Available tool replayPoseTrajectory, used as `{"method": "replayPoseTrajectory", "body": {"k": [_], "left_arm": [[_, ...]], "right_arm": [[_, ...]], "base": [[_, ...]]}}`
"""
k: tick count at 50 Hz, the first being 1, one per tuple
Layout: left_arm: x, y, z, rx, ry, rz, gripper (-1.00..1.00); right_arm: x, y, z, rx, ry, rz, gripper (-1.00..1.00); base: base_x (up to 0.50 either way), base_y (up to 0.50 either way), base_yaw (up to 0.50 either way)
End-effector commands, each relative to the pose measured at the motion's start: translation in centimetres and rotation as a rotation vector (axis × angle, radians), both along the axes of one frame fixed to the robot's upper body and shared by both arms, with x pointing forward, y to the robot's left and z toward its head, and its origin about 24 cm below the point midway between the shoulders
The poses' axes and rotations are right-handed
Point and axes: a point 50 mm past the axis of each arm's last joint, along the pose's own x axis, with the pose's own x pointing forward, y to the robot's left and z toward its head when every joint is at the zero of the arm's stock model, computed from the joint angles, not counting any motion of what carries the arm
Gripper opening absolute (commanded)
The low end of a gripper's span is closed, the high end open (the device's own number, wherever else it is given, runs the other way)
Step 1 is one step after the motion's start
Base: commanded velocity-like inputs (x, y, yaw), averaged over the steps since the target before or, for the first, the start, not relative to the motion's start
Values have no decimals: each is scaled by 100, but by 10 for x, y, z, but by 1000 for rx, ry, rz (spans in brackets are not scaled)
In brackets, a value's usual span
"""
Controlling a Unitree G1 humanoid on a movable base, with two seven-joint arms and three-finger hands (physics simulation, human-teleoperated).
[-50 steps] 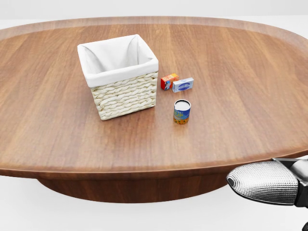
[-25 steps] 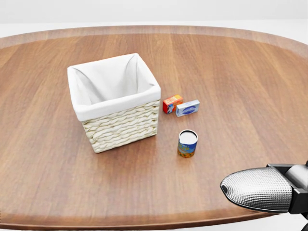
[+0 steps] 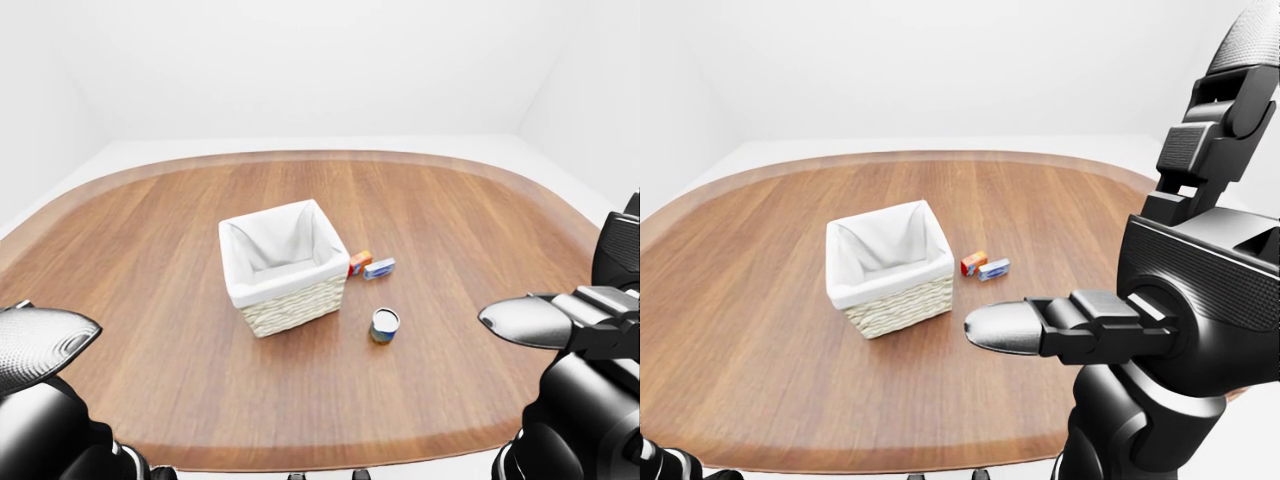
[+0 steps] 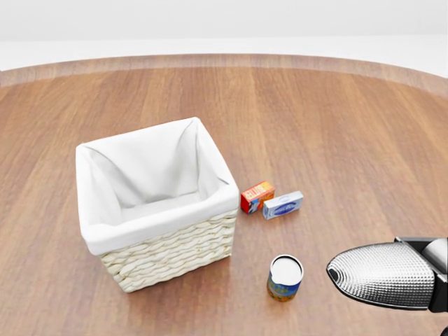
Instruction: Pick up the alphabet soup and put it in the basket.
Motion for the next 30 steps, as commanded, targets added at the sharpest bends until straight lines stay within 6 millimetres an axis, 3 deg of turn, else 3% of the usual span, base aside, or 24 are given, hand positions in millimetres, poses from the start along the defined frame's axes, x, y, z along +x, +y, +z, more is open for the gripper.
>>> {"method": "replayPoseTrajectory", "body": {"k": [1,10,24,30], "left_arm": [[0,0,0,-1,1,-1,100],[-1,5,1,-72,-15,-37,100],[0,3,0,-38,6,-26,100],[0,3,0,-40,5,-28,100]], "right_arm": [[1,-1,0,2,2,-4,100],[1,-1,0,0,6,-5,100],[11,0,-7,-15,68,-31,100],[5,-6,-1,56,11,36,100]], "base": [[50,0,0],[50,0,0],[50,0,0],[3,0,0]]}}
